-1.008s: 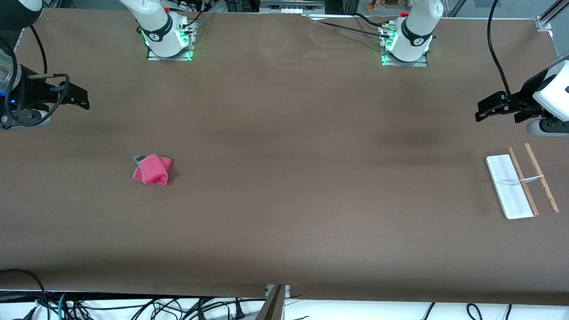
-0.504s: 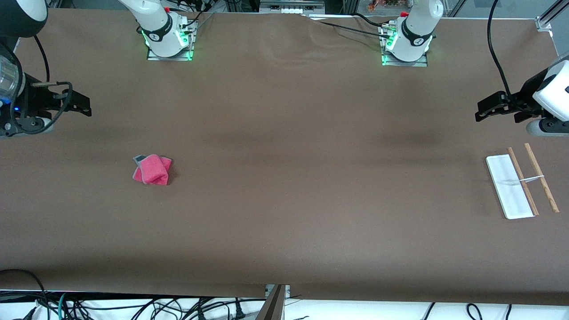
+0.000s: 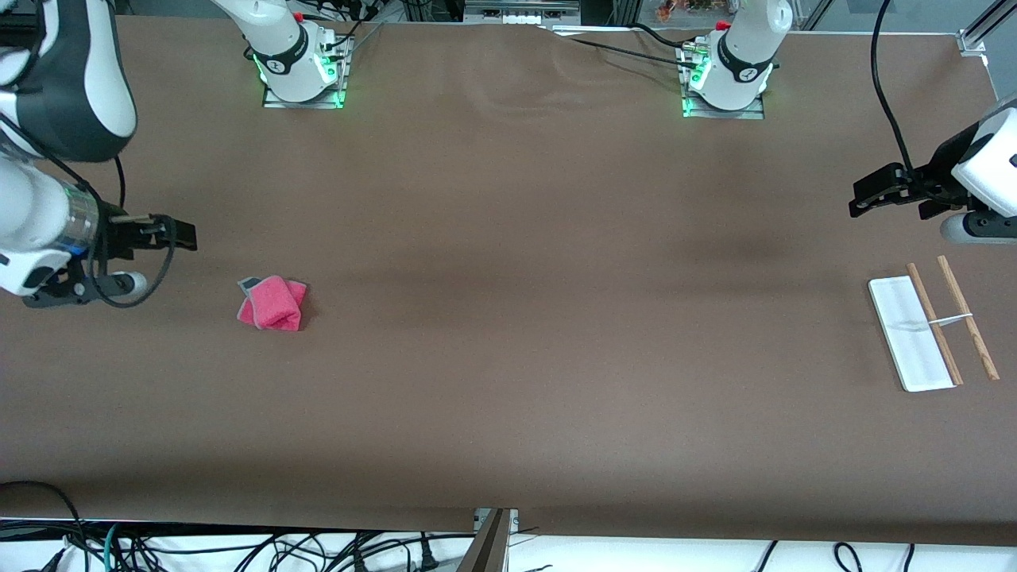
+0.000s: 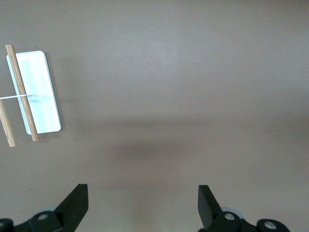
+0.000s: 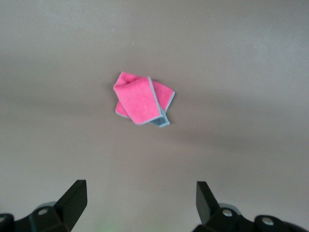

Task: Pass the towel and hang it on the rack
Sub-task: 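Reach the right gripper down to the pink towel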

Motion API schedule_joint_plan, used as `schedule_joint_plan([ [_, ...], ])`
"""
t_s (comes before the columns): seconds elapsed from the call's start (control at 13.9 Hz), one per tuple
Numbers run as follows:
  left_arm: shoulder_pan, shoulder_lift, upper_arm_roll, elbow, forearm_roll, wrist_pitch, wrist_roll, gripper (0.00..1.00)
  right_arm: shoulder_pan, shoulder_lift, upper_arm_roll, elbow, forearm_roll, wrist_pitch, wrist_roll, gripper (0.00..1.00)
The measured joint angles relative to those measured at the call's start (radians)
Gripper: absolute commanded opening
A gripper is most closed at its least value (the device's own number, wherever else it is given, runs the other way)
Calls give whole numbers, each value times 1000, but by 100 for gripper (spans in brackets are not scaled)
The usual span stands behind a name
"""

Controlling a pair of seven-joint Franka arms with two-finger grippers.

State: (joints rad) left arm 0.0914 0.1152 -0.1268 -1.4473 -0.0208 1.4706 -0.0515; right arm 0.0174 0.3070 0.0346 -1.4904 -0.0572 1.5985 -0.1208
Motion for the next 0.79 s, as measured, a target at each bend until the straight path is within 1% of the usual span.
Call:
schedule_joint_plan([
  [0.22,0,0,0,0,0,0,0,100,0,70,0,-3,0,78,0,100],
  [0.58,0,0,0,-1,0,0,0,100,2,245,0,-5,0,212,-7,100],
  [0.79,0,0,0,-1,0,0,0,100,9,300,2,-4,0,258,-48,100],
])
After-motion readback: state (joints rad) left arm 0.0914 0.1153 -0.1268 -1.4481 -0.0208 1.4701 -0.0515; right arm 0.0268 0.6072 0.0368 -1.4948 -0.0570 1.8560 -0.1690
